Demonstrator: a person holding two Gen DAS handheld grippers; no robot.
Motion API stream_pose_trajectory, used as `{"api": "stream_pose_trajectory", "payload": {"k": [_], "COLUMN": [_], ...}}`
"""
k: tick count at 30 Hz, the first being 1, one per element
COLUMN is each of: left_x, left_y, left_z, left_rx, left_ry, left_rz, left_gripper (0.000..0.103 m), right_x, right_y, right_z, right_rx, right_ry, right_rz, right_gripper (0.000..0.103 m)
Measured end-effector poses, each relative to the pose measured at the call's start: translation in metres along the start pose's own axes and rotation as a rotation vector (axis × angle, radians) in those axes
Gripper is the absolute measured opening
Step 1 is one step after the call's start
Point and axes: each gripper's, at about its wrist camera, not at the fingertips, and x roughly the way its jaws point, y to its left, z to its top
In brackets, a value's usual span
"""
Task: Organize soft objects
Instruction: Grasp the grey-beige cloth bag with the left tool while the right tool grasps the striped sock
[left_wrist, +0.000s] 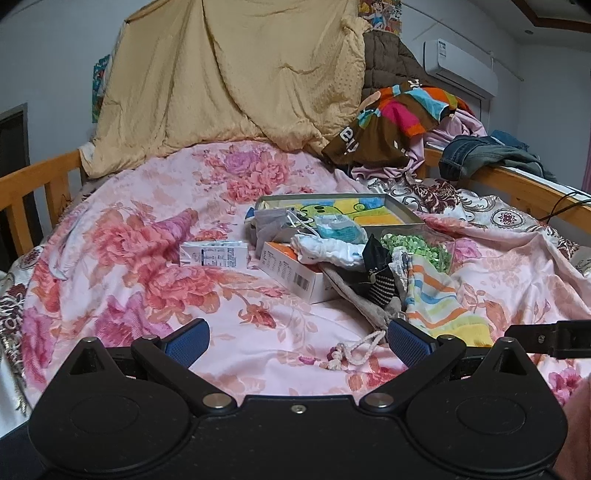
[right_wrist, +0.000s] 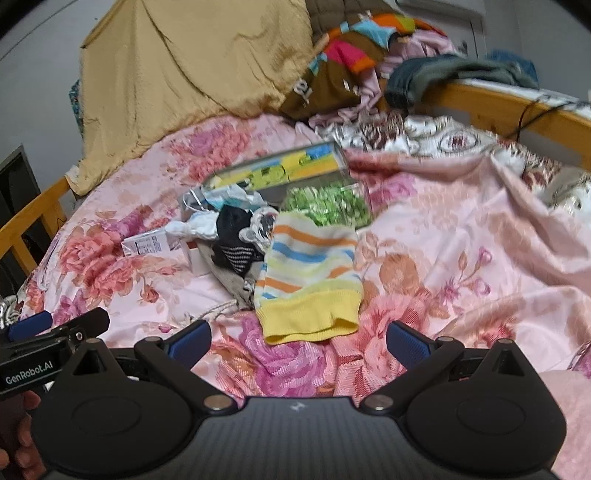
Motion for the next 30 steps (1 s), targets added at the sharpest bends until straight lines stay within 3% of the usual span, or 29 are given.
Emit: {"api": "stream_pose_trajectory", "payload": {"k": [11,15,21,30], "left_x": [0.059,0.080,0.117,0.168], "left_y": [0.000,0.000,0.002,-0.002], "left_z": [0.006,0.008,0.011,0.013], "left_rx": [0.043,0.022,-0.004,-0.082], "left_ry": [0.037,0.055,0.102,0.162], "left_rz": [-0.095,-0.121,-0.187,-0.324], "left_gripper": [0.102,0.102,0.102,0.100], "right_x": [0.053,0.078,0.120,0.152], "right_y": [-0.019,-0.023,-0.023,-0.035], "right_z": [0.032,0.042,0.053,0.048], "right_rx": [0.053,0.066,-0.036,0.024], "right_ry": [0.077,0.098,0.110,0.153], "right_rz": [0.054,0.071,0.058,0.137], "right_gripper": [0.103,0.103,0.103,0.103]}}
